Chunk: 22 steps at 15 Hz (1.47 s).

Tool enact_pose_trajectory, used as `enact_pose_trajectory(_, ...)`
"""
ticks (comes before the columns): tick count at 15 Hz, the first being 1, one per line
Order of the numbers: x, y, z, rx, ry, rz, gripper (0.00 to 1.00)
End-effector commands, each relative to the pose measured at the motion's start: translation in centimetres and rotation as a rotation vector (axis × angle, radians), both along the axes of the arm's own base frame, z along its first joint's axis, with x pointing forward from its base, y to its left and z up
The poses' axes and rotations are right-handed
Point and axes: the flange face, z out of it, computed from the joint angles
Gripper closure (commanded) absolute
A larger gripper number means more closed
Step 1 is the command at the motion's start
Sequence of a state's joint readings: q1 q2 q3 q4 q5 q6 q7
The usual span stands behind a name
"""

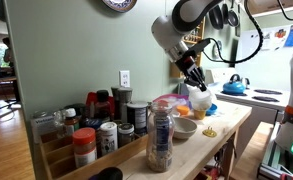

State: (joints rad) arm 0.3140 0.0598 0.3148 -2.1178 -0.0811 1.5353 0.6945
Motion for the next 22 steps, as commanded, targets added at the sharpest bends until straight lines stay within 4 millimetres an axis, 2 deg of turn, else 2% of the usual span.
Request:
enact_pose_trajectory(1,-0.2,0.5,-0.1,-0.017,-0.001,0.011,0.99)
enact_pose_trajectory(7,-3.3,5.8,0.3,-0.108,-0.089,0.058,0.99)
enact_pose_trajectory(10,-4.1,7.7,0.2,-0.164,-0.160,0.063,0.99)
enact_pose_trajectory(13,-4.2,8.6,-0.3,-0.236,-0.236,0.047,0.99)
enact_pose_trajectory(19,-3.7,8.9,-1.0,-0.364,-0.381,-0.006,0.99)
enact_pose_trajectory(22,-4.1,9.5,-1.1,-0.407,-0.463,-0.013,0.99)
